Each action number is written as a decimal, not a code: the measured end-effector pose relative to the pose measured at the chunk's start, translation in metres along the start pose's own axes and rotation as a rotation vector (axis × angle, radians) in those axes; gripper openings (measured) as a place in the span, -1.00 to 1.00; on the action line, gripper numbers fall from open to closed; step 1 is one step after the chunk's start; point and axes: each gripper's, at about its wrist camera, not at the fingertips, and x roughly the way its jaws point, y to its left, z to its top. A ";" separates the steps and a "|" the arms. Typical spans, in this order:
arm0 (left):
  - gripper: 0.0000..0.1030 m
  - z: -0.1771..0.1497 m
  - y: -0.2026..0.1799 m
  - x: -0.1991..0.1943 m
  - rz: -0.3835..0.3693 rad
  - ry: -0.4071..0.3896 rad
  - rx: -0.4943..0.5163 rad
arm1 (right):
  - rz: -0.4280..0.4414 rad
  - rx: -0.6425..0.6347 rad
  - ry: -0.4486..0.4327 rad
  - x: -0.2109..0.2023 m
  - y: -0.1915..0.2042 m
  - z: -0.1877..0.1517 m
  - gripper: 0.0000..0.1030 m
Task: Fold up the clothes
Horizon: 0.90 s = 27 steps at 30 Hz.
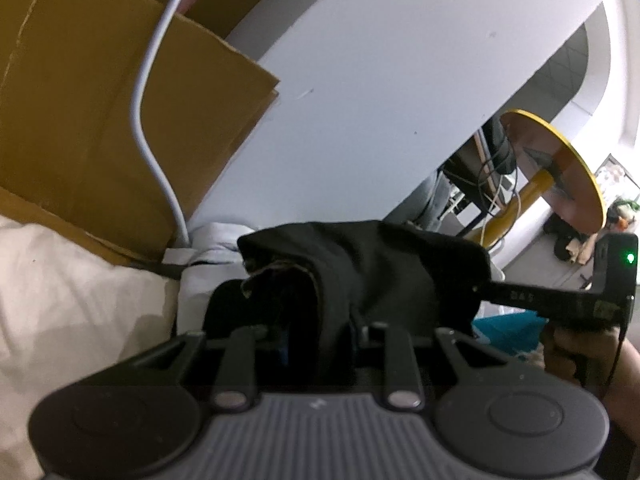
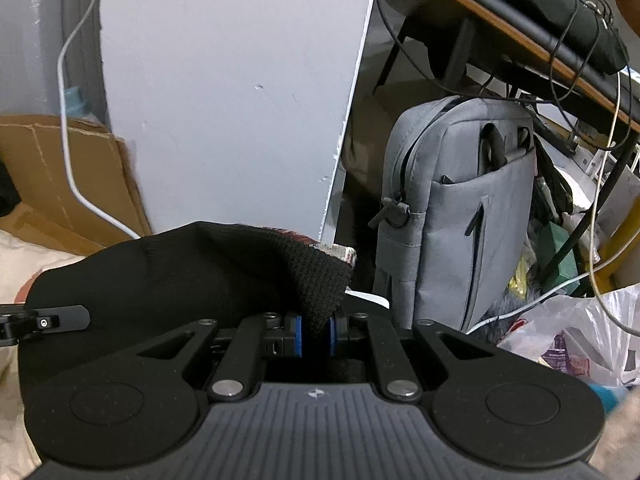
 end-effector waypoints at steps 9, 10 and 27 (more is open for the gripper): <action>-0.36 -0.007 0.014 0.025 0.050 0.011 -0.068 | -0.030 0.032 0.016 0.041 -0.004 -0.010 -0.72; -0.32 -0.007 0.015 0.026 0.053 0.018 -0.079 | -0.041 0.047 0.031 0.046 -0.004 -0.012 -0.69; -0.13 0.015 -0.004 -0.036 0.162 -0.024 0.030 | -0.093 0.081 -0.032 0.005 -0.018 -0.010 -0.31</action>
